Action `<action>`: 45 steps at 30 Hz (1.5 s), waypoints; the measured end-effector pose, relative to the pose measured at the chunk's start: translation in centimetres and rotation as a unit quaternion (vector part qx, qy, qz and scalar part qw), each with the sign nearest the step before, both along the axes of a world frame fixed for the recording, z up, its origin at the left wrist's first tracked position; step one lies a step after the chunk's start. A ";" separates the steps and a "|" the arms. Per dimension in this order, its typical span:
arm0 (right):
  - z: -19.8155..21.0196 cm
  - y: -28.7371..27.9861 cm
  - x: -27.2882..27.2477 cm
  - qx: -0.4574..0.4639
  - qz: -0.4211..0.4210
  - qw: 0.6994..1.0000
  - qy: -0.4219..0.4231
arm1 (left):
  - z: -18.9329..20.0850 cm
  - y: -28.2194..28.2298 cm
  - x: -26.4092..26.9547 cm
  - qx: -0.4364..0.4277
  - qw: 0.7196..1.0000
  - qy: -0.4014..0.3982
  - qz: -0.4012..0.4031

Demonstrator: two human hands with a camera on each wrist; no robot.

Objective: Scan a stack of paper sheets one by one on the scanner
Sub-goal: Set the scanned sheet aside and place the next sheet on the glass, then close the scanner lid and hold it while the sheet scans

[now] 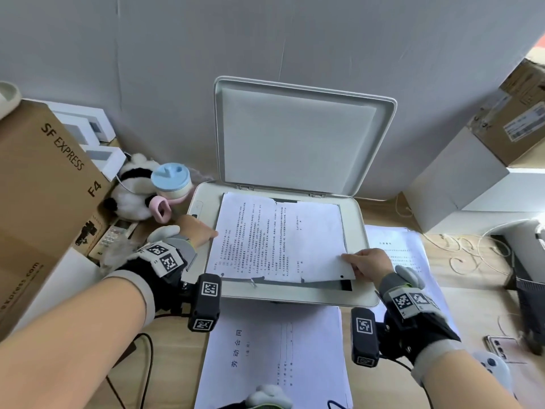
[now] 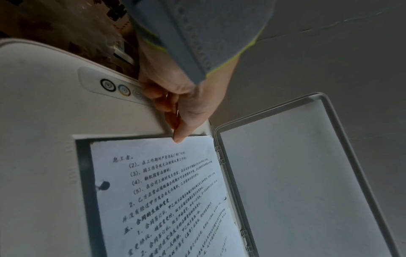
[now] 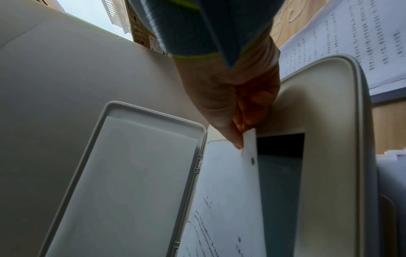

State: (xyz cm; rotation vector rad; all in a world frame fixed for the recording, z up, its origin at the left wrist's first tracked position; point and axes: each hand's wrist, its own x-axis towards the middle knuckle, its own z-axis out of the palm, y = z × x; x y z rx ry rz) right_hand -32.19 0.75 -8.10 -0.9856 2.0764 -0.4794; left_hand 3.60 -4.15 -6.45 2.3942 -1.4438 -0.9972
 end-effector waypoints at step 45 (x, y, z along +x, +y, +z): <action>1.5 3.4 -2.4 -0.093 -0.120 0.966 -0.207 | -1.0 0.7 2.2 -0.123 0.947 0.257 0.148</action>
